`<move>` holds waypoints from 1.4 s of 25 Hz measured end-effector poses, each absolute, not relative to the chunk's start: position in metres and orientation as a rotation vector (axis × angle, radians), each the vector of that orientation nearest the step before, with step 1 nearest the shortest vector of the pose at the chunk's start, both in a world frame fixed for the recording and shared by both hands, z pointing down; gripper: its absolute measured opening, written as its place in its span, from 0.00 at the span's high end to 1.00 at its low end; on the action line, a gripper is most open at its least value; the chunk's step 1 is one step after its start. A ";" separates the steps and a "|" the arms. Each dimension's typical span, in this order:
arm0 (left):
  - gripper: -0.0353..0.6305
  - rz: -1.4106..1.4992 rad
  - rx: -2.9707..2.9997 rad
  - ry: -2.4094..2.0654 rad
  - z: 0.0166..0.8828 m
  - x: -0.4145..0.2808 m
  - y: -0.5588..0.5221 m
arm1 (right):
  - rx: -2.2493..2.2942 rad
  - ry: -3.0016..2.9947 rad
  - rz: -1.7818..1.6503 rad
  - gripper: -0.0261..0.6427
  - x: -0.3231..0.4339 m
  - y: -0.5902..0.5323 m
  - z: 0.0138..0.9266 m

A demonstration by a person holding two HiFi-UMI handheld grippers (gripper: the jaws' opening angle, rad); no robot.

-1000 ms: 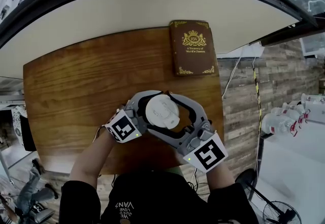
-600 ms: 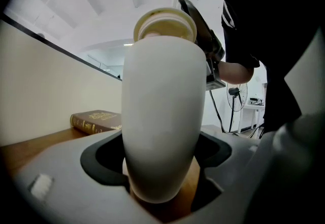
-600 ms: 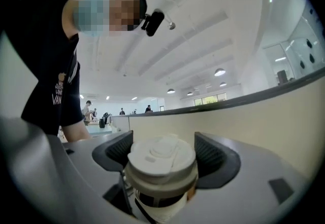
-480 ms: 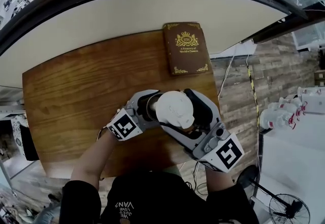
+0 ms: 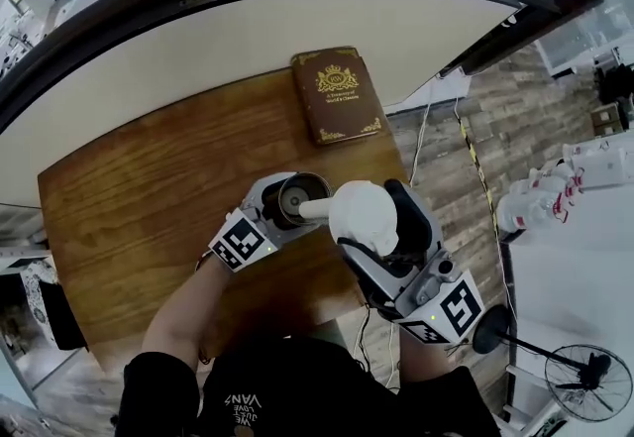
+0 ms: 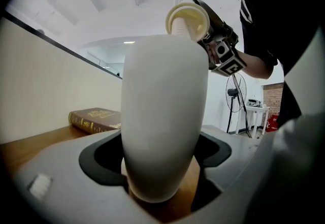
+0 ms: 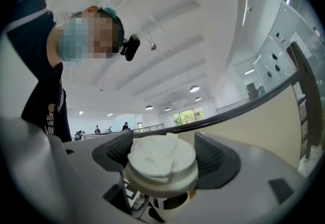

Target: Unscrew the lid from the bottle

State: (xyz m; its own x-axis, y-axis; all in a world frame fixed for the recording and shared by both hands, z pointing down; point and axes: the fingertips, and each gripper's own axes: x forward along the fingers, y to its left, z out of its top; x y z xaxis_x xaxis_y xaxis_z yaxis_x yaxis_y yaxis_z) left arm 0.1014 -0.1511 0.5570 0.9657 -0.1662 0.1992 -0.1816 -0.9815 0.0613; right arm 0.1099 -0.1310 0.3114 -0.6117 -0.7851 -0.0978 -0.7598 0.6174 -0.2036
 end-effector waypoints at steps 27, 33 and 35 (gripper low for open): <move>0.37 -0.018 2.989 -0.801 0.433 -0.043 -0.104 | -1.549 2.423 -0.196 0.43 0.117 -0.023 0.284; 0.52 -0.039 2.933 -1.049 0.400 -0.057 -0.073 | -1.452 2.459 -0.252 0.43 0.125 -0.011 0.282; 0.60 -0.054 2.885 -1.150 0.393 -0.059 -0.064 | -1.417 2.472 -0.266 0.43 0.130 -0.006 0.280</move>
State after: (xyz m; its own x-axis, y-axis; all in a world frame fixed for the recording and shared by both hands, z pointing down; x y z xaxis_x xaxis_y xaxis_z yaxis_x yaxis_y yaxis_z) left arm -0.0586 -0.0637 0.3930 0.7254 -0.6881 -0.0189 -0.6868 -0.7254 0.0462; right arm 0.1299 -0.0058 0.2801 -0.4801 -0.8645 -0.1488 -0.8131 0.5022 -0.2943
